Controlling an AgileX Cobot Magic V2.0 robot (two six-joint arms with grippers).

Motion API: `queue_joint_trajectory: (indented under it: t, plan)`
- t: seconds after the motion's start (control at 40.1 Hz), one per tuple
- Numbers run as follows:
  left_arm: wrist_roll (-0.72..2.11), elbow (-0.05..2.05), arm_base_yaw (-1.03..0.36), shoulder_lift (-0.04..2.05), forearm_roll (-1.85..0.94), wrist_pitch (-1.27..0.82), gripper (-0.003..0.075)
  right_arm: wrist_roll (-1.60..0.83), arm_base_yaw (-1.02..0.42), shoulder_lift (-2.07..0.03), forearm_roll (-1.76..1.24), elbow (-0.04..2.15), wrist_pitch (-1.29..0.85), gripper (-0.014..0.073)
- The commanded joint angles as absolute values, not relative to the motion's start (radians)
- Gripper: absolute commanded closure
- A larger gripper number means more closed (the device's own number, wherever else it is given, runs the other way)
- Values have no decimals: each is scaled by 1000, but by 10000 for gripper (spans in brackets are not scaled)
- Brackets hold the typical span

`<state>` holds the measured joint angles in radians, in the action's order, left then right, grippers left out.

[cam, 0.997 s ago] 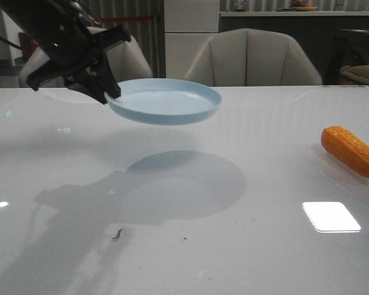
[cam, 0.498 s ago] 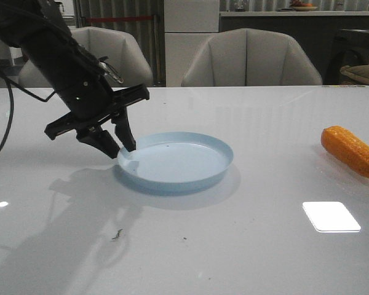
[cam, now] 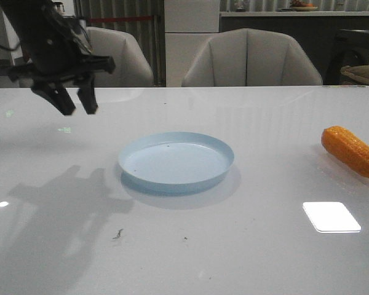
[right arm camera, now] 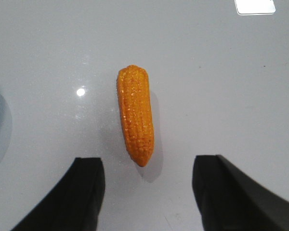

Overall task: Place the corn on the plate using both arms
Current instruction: 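Lower the plate onto the table, open left gripper and withdraw, then reach the right gripper down and grasp the orange corn cob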

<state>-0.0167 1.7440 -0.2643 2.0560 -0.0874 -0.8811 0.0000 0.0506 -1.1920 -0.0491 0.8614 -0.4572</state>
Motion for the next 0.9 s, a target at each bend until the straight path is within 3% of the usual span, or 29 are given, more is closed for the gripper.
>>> queue_joint_trajectory:
  t: [0.0, 0.174, 0.399, 0.673, 0.872]
  plan:
    - [-22, 1771, -254, 1899, 33, -818, 385, -10, 50, -1230, -51, 982, -446, 83]
    - [-22, 1662, -238, 1731, 32, -666, 385, -10, 50, -1371, -51, 1147, -499, 63]
    - [-22, 1358, -238, 1484, 32, -481, 385, -10, 50, -1598, -51, 1318, -572, 7]
    - [-22, 1035, -238, 1249, 40, -446, 385, -10, 48, -1823, -56, 1437, -588, 7]
    - [-22, 965, -238, 1146, 40, -446, 385, -10, 38, -1908, -66, 1443, -595, 12]
